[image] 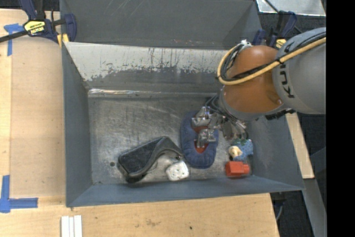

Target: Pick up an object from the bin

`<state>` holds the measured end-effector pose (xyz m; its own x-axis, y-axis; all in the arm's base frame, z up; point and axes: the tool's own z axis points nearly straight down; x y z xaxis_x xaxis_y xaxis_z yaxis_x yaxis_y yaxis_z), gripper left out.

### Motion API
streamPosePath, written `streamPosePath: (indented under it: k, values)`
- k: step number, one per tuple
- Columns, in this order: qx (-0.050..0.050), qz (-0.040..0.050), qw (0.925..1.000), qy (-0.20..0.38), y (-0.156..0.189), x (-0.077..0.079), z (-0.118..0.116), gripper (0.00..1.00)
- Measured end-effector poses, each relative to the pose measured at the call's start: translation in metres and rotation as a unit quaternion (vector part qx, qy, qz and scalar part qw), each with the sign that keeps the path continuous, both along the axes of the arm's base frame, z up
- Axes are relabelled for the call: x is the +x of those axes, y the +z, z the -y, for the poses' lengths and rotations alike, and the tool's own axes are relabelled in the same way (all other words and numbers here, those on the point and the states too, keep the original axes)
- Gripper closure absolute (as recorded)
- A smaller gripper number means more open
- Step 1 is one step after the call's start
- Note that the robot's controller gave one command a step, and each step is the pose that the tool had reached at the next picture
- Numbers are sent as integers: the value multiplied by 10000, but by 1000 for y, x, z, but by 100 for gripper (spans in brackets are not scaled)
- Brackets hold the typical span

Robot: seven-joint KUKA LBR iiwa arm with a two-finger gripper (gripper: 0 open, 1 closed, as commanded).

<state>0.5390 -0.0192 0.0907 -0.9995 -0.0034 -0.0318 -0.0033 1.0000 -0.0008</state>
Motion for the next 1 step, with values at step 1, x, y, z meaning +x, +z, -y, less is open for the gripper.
streamPosePath:
  k: [1]
  values:
    - [-1,-100,9999,31,126,4,-2,100]
